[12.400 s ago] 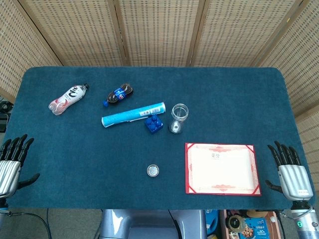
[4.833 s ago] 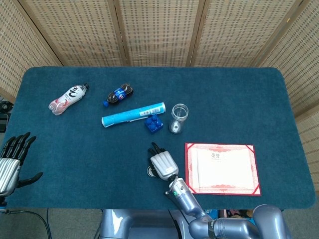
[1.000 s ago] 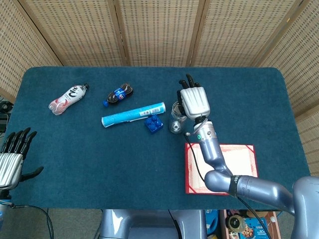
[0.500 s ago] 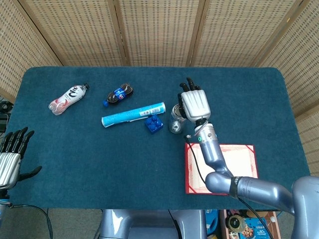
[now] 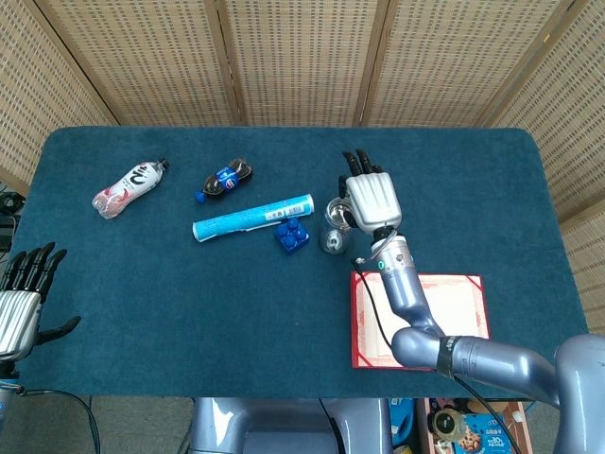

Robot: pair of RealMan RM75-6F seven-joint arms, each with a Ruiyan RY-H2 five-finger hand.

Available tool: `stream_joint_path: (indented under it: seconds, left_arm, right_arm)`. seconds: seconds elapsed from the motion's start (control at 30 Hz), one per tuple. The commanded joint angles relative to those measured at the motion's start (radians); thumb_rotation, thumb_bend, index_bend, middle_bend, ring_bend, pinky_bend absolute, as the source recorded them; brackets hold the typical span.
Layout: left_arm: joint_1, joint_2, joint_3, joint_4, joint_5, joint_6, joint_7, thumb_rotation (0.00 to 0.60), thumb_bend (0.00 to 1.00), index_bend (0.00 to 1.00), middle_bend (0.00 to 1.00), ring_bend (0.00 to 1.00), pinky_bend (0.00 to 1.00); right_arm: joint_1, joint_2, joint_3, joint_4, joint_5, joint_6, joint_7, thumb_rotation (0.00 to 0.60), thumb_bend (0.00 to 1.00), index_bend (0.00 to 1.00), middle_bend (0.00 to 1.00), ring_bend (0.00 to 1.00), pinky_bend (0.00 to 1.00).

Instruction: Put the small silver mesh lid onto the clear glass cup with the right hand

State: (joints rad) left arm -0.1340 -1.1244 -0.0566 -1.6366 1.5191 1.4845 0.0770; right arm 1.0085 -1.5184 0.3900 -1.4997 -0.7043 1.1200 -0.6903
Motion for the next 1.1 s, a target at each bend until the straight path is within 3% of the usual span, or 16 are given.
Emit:
stream_joint_path:
  seconds: [0.03,0.33,0.6,0.73,0.83,1.03,1.1]
  left_arm:
    - [-0.001,0.0,0.0,0.0,0.0,-0.001,0.001,0.6,0.18,0.0,0.0,0.0,0.0]
    - [0.002,0.001,0.001,0.001,0.002,0.005,-0.007,0.6,0.18,0.0,0.0,0.0,0.0]
    - [0.0,0.0,0.001,0.007,-0.003,-0.003,-0.013,0.6,0.18,0.0,0.0,0.0,0.0]
    - [0.002,0.001,-0.001,0.01,-0.012,-0.004,-0.023,0.6,0.18,0.0,0.0,0.0,0.0]
    - [0.006,0.002,-0.002,0.012,-0.014,0.004,-0.027,0.6,0.18,0.0,0.0,0.0,0.0]
    - [0.017,0.003,0.0,0.01,-0.006,0.026,-0.018,0.6,0.18,0.0,0.0,0.0,0.0]
    - [0.02,0.003,0.001,0.008,-0.006,0.03,-0.016,0.6,0.18,0.0,0.0,0.0,0.0]
  right_arm:
    - [0.001,0.004,-0.004,-0.003,-0.006,0.009,-0.005,0.6,0.34,0.45,0.09,0.02,0.33]
    - [-0.009,0.033,-0.005,-0.048,-0.033,0.047,-0.007,0.6,0.34,0.42,0.06,0.0,0.31]
    - [-0.083,0.139,-0.032,-0.199,-0.093,0.152,-0.025,0.6,0.33,0.35,0.01,0.0,0.26]
    - [-0.168,0.212,-0.085,-0.288,-0.142,0.218,-0.007,0.6,0.22,0.23,0.0,0.0,0.2]
    - [-0.277,0.287,-0.163,-0.364,-0.203,0.288,0.03,0.6,0.12,0.1,0.0,0.0,0.11]
    - [-0.443,0.361,-0.289,-0.392,-0.398,0.395,0.155,0.6,0.07,0.06,0.0,0.0,0.07]
    - [-0.474,0.366,-0.309,-0.383,-0.436,0.414,0.183,0.6,0.07,0.06,0.0,0.0,0.07]
